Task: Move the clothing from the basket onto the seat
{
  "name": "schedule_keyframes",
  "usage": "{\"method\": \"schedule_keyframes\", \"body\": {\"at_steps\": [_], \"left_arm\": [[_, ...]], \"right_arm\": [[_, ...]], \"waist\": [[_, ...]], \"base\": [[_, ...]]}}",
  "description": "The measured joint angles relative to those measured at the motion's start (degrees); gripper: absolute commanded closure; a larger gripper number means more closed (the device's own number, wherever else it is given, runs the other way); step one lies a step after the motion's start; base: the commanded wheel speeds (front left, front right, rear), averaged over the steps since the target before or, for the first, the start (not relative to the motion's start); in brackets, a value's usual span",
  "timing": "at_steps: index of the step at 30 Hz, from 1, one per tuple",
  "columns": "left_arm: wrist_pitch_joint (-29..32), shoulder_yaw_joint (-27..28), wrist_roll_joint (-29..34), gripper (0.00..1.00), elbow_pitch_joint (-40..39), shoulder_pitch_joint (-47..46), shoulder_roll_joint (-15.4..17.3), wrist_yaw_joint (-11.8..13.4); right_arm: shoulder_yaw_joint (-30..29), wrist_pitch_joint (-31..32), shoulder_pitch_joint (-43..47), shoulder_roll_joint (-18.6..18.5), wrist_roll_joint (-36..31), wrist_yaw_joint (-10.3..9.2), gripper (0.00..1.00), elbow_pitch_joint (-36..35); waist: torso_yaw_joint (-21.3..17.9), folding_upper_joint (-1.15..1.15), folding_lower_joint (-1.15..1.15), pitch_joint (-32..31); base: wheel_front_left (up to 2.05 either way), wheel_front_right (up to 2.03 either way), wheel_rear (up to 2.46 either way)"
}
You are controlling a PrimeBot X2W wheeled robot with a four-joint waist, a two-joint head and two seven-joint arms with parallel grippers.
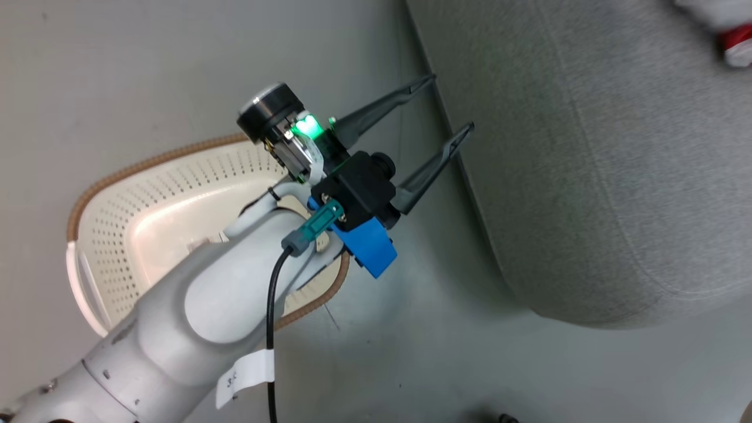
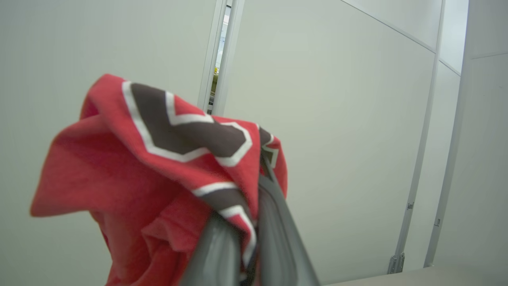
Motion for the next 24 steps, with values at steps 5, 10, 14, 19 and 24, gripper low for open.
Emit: {"method": "schedule_keyframes", "body": {"at_steps": [5, 10, 14, 19, 24], "left_arm": [[0.74, -0.56, 0.77, 0.00, -1.12, -3.05, 1.97, 0.00], [1.48, -0.62, 1.11, 0.00, -2.44, -4.58, 3.25, 0.01], [2.01, -0.82, 1.33, 0.00, -3.23, -5.00, 3.81, 0.07], [2.50, -1.25, 1.31, 0.00, -4.14, -5.18, 3.91, 0.26], [2.85, -1.57, 1.24, 0.00, -4.85, -5.15, 4.91, 0.36]], "right_arm": [[-6.34, -0.01, -8.01, -6.42, 0.27, 0.01, 1.00, 1.15], [-12.58, -0.01, -11.27, -12.66, 0.90, 0.00, 1.00, 5.66], [-14.75, -0.01, -10.61, -14.84, -0.24, 0.00, 1.00, 10.80], [-16.67, 0.00, -7.00, -15.77, -2.13, 0.00, 1.00, 18.34], [-17.08, -0.01, -4.24, -12.10, -3.97, 0.00, 1.00, 26.02]], "waist": [[1.04, 0.00, 0.01, 5.80], [1.79, 0.00, 0.01, 10.52], [1.72, 0.00, 0.00, 12.85], [1.51, 0.00, 0.00, 14.01], [1.22, 0.00, 0.00, 14.47]], "base": [[0.00, 0.00, 0.00], [0.00, 0.00, 0.00], [0.00, 0.00, 0.00], [0.00, 0.00, 0.00], [0.00, 0.00, 0.00]]}}
